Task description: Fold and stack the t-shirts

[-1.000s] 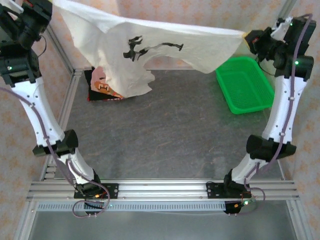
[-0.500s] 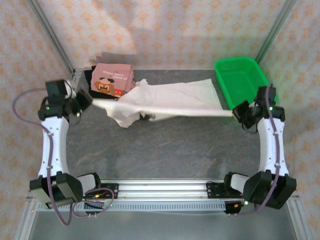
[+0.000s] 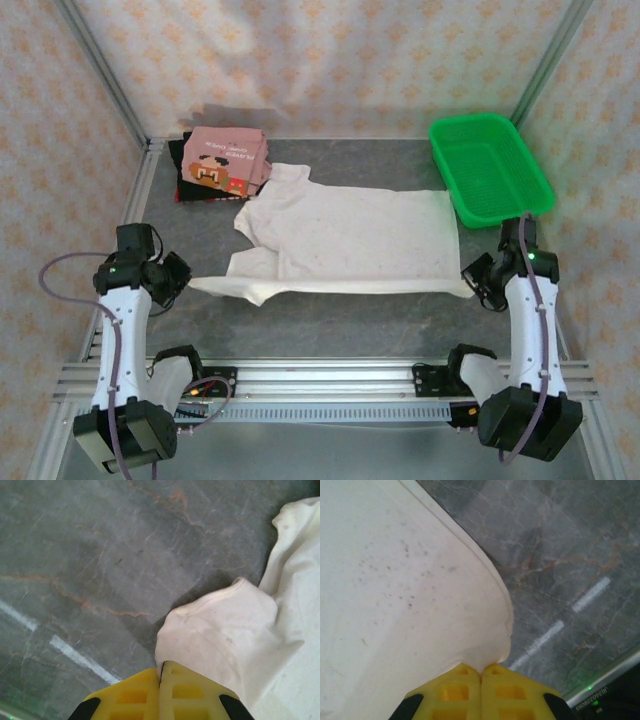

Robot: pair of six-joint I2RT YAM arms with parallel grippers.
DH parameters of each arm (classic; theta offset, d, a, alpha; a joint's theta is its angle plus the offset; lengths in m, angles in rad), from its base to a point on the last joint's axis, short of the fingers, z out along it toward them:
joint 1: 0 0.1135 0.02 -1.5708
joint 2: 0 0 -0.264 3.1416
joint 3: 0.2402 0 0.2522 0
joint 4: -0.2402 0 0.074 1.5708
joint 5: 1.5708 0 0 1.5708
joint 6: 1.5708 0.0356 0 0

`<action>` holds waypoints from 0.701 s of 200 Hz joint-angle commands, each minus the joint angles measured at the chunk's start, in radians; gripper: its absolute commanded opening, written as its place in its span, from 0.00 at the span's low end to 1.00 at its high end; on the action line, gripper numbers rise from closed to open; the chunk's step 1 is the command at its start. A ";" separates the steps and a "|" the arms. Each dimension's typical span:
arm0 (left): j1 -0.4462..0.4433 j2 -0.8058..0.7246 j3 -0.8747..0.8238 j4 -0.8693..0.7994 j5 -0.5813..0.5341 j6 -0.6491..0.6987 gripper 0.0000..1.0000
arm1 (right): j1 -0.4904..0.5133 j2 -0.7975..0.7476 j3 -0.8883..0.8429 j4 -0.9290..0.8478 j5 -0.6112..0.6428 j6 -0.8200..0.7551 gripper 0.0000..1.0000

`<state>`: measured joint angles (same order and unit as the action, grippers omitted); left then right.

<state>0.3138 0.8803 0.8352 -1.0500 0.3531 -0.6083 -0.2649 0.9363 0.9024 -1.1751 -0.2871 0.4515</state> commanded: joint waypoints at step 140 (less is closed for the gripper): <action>-0.018 -0.257 0.000 -0.415 -0.244 -0.099 0.00 | -0.013 -0.175 -0.028 -0.223 0.092 0.017 0.00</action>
<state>0.3008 0.6178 0.8635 -1.4807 0.1322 -0.6464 -0.2657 0.7559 0.8799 -1.4212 -0.2646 0.4549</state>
